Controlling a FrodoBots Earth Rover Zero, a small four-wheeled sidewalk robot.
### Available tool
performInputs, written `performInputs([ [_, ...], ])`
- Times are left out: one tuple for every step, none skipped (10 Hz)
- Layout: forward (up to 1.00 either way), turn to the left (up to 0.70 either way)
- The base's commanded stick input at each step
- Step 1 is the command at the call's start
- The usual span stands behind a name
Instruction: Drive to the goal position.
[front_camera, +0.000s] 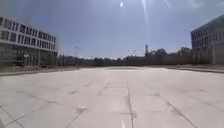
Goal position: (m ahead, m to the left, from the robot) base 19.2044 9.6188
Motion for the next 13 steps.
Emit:
performInputs([
  [0.85,0.0],
  [0.85,0.0],
  [0.85,0.0],
  [0.85,0.0],
  [0.85,0.0],
  [0.85,0.0],
  [0.85,0.0],
  [0.85,-0.05],
  [0.85,-0.09],
  [0.85,-0.08],
  [0.85,-0.04],
  [0.85,0.0],
  [0.85,0.0],
])
